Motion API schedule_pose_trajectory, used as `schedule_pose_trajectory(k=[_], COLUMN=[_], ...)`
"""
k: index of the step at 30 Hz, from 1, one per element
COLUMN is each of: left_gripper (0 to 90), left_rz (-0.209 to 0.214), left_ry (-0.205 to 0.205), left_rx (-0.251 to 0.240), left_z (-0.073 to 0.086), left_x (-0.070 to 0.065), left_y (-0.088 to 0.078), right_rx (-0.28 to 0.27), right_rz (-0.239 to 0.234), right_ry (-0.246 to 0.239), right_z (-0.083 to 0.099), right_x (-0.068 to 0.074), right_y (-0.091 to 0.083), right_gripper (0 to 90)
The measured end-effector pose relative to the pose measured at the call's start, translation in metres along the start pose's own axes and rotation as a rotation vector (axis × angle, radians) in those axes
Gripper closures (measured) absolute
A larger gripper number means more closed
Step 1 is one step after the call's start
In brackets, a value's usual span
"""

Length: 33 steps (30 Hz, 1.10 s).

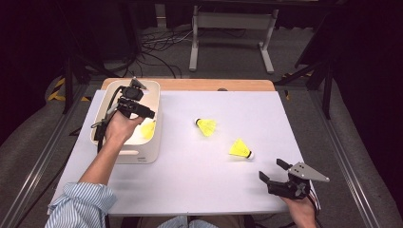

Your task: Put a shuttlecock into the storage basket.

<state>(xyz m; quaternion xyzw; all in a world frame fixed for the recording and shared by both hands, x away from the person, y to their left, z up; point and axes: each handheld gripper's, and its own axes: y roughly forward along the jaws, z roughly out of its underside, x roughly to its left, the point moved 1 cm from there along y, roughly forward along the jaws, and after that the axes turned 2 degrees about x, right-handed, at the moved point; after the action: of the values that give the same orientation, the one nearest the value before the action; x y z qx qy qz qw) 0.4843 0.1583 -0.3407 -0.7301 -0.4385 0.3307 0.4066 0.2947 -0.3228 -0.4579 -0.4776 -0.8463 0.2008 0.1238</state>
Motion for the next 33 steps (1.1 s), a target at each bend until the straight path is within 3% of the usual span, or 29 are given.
schedule_pose_trajectory(k=[22, 33], left_gripper=[42.5, 42.5], left_rz=[-0.006, 0.003], left_ry=[0.02, 0.053], left_rx=[-0.078, -0.113], left_z=[0.009, 0.012], left_x=[-0.01, -0.02], left_y=[-0.026, -0.037], right_rx=[-0.007, -0.007], right_rz=[0.013, 0.011], right_ry=[0.01, 0.005], right_z=[0.0, 0.0], right_x=[-0.001, -0.001], right_y=[-0.001, -0.001], right_gripper=[14.8, 14.8])
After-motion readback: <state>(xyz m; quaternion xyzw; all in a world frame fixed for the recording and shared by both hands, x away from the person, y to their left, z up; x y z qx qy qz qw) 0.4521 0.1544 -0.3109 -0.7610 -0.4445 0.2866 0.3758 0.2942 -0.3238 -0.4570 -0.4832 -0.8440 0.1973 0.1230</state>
